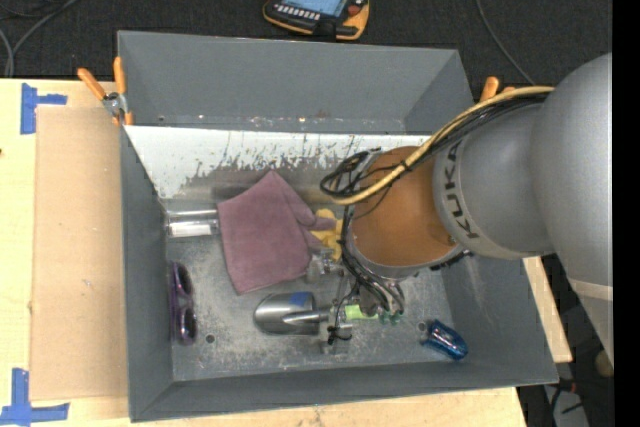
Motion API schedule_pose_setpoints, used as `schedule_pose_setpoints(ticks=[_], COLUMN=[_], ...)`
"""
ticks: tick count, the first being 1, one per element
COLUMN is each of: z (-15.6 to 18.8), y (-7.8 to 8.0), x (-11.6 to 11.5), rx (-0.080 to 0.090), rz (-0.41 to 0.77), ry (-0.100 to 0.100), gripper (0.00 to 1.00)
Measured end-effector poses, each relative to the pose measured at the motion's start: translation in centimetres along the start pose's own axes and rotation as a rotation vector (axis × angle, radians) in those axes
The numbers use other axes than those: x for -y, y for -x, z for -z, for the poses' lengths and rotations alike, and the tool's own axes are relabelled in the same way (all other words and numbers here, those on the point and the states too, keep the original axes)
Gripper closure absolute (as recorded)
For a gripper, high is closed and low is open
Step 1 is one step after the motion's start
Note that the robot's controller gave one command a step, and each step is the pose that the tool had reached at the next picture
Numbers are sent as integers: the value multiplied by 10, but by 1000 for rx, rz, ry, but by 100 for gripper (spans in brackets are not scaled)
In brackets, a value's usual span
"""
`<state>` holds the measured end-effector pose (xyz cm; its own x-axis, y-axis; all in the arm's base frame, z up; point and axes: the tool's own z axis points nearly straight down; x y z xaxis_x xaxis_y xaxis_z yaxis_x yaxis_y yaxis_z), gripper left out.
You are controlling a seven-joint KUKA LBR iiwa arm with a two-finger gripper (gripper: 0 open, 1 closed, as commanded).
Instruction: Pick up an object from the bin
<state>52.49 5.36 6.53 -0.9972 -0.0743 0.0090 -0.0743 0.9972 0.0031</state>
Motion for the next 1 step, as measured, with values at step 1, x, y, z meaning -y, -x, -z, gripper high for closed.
schedule_pose_setpoints(ticks=[1], z=[4], y=[-17], x=[-12], rx=[15], rz=[57], ry=[-4], gripper=[100])
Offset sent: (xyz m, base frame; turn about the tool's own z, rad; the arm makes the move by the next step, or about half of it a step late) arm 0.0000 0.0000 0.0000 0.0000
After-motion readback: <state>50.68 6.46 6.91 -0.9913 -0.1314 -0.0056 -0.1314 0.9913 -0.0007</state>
